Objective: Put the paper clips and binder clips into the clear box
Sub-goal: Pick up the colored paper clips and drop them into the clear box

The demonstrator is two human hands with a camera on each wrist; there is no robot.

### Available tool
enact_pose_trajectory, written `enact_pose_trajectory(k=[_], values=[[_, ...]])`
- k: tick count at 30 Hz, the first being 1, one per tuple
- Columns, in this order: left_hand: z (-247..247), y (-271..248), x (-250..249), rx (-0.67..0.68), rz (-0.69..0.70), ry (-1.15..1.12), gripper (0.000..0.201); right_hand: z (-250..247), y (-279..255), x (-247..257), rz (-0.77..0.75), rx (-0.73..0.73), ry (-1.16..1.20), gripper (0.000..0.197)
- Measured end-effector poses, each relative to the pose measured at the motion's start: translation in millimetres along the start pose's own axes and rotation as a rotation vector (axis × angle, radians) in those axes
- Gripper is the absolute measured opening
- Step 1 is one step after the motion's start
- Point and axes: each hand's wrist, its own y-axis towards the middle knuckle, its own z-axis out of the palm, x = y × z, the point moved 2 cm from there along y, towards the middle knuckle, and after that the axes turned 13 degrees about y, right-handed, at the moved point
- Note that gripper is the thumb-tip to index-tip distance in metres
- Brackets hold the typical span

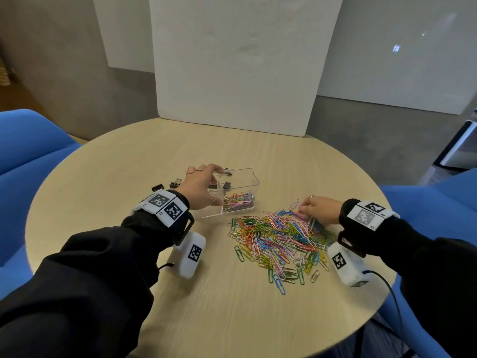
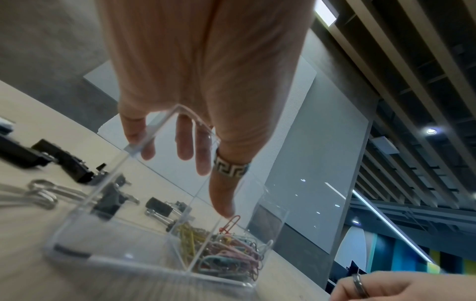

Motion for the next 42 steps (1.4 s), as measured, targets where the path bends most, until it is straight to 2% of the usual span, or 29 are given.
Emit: enact_pose_trajectory(k=[2, 4, 6, 8, 10, 15, 21, 27, 30, 34, 38, 42], values=[[0, 0, 0, -0.003, 0.002, 0.006, 0.074, 4, 5, 8, -0.04, 0.029, 0.07, 0.032], [0, 0, 0, -0.003, 0.0, 0.005, 0.074, 2, 9, 13, -0.05, -0.003, 0.114, 0.034], [0, 0, 0, -0.005, 0.001, 0.001, 0.074, -3, 16, 12, -0.058, -0.092, 0.011, 0.035], [0, 0, 0, -0.003, 0.002, -0.001, 0.075, -3, 22, 9, -0.019, -0.118, -0.119, 0.037], [0, 1, 1, -0.002, 0.004, 0.0, 0.075, 1, 23, 11, -0.018, -0.064, -0.111, 0.038], [1, 1, 2, -0.016, 0.018, 0.003, 0.073, 14, 8, 24, -0.143, 0.082, -0.048, 0.039], [1, 2, 2, -0.017, 0.018, 0.004, 0.073, 23, -9, 34, -0.183, 0.226, -0.004, 0.054], [1, 2, 2, -0.014, 0.02, 0.001, 0.075, 37, -9, 45, -0.216, 0.211, -0.006, 0.048], [1, 2, 2, -0.015, 0.025, 0.0, 0.074, 39, -7, 49, -0.246, 0.158, -0.025, 0.044], [2, 2, 3, -0.018, 0.033, -0.004, 0.073, 35, -2, 52, -0.247, 0.121, 0.038, 0.039], [2, 2, 4, -0.019, 0.035, -0.006, 0.073, 29, 3, 52, -0.292, 0.064, -0.007, 0.036], [2, 3, 4, -0.021, 0.045, 0.006, 0.072, 17, 2, 59, -0.312, 0.048, 0.084, 0.03]])
